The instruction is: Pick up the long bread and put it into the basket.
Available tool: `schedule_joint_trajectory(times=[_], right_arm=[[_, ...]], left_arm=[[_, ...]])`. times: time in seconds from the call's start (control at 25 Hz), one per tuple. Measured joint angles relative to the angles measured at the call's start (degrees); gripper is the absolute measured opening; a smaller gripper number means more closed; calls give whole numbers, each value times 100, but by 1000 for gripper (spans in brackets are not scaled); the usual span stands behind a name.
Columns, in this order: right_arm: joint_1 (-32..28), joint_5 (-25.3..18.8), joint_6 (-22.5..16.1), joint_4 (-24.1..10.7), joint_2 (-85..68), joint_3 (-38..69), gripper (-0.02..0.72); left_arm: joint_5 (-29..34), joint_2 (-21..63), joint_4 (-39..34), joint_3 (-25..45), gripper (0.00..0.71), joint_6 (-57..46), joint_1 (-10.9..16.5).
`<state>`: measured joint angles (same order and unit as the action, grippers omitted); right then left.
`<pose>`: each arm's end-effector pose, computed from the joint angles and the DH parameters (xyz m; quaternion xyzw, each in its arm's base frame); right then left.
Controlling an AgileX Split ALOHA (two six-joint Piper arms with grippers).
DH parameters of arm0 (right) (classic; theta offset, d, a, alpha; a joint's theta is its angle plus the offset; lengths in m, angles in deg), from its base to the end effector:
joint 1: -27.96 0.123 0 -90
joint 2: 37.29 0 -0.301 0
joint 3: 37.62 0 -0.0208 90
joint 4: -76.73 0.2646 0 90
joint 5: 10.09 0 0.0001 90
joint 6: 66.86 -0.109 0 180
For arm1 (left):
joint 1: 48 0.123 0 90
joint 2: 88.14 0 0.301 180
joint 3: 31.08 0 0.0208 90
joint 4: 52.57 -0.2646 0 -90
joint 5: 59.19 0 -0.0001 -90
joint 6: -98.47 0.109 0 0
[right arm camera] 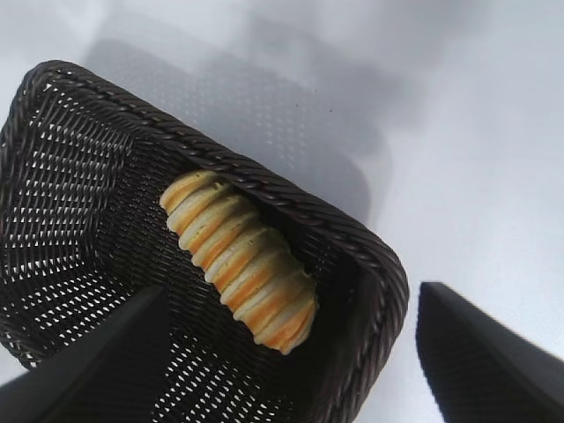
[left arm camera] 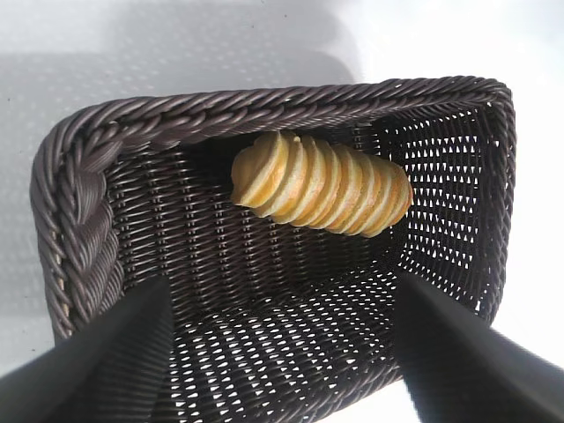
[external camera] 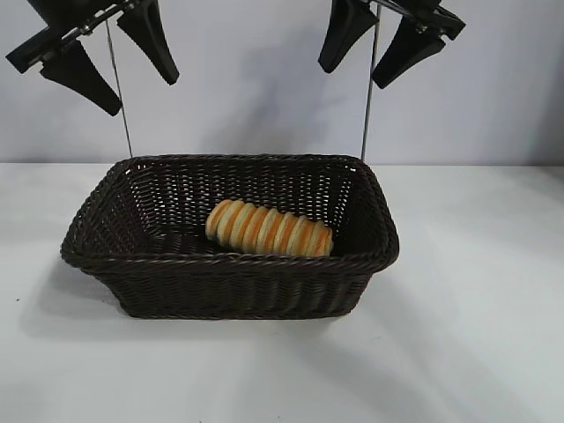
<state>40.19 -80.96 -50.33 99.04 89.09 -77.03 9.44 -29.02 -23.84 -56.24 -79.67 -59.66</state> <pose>0.4630 0.1404 0.3068 -0.2129 0.9394 0.1843 0.1956 0.4312 -0.1388 0.2831 0.0553 0.9599 -0.2516 0.1108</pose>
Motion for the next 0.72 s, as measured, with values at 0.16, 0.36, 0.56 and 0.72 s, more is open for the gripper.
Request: schedule_joint_trajectory(times=[0.16, 0.36, 0.56, 0.72], right_arm=[[0, 0, -4, 0, 0, 0, 557], [0, 0, -19, 0, 0, 0, 557], [0, 0, -19, 0, 0, 0, 557], [0, 0, -19, 0, 0, 0, 557]], left_arm=[[-9, 0, 0, 0, 511, 0, 0], [-157, 0, 0, 0, 511, 0, 0], [-215, 0, 0, 0, 511, 0, 0], [-220, 0, 0, 0, 511, 0, 0]])
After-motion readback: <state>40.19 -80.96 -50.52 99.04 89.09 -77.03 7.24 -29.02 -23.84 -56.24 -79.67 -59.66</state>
